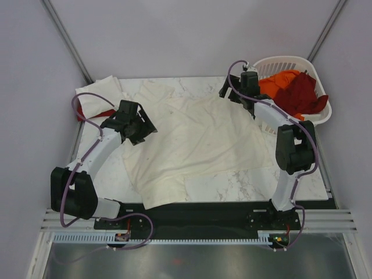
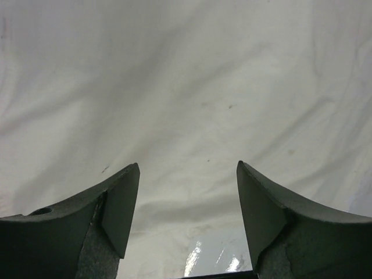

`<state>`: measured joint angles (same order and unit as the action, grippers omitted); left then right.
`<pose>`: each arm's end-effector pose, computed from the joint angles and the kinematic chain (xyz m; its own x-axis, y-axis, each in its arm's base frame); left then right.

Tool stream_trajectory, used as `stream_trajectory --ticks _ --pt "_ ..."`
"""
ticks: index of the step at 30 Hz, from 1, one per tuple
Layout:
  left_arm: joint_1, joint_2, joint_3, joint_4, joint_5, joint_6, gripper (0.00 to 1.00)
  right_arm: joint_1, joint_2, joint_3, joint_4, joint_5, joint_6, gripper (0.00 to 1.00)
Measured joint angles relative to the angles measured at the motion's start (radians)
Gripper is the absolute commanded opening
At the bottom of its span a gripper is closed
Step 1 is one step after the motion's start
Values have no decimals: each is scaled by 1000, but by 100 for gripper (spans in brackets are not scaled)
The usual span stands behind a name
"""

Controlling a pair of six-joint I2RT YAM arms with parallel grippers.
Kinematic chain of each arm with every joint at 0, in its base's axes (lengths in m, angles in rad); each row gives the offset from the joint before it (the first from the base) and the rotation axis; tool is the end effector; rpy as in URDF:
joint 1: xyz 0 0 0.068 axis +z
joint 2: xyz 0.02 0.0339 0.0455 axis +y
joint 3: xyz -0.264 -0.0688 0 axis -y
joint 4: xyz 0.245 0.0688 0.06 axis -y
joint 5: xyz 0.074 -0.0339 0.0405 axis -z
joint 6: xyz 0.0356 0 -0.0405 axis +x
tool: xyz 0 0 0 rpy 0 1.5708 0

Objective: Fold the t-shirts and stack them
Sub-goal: Flatten the tshirt out

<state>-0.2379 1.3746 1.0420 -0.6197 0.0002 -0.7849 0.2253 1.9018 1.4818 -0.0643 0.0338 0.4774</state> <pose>0.2753 -0.0668 0.2599 -0.7268 -0.5510 -0.4101 -0.3928 0.8232 -0.4099 0.4398 0.0996 0.2670 -0.4923 0.3583 -0.7933 0.0361 0.9190 0.3927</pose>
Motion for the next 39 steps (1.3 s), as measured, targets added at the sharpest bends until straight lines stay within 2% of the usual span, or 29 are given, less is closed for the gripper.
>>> stream_trajectory --ticks 2,6,8,11,15,19,26,35,39 --pt "0 16 17 38 11 5 75 -9 39 -15 -4 -62 -1 98" --pt "0 16 17 54 6 21 76 -15 127 -28 56 -303 37 98" --pt "0 18 18 56 -11 32 76 -2 143 -27 59 -326 42 98" --pt "1 57 41 55 -31 53 74 26 166 18 10 -298 29 98" --pt "3 154 97 80 -25 77 73 43 208 128 -81 -174 -3 98" --pt "3 179 104 94 -22 90 73 -16 217 134 -138 -85 -7 98" --pt "3 192 124 108 -16 108 73 -121 308 206 -218 -38 -57 98" --pt "5 190 119 107 -20 128 72 -78 306 229 -264 -52 -90 98" --pt "6 82 24 93 -25 128 72 9 257 204 -273 -46 -109 98"
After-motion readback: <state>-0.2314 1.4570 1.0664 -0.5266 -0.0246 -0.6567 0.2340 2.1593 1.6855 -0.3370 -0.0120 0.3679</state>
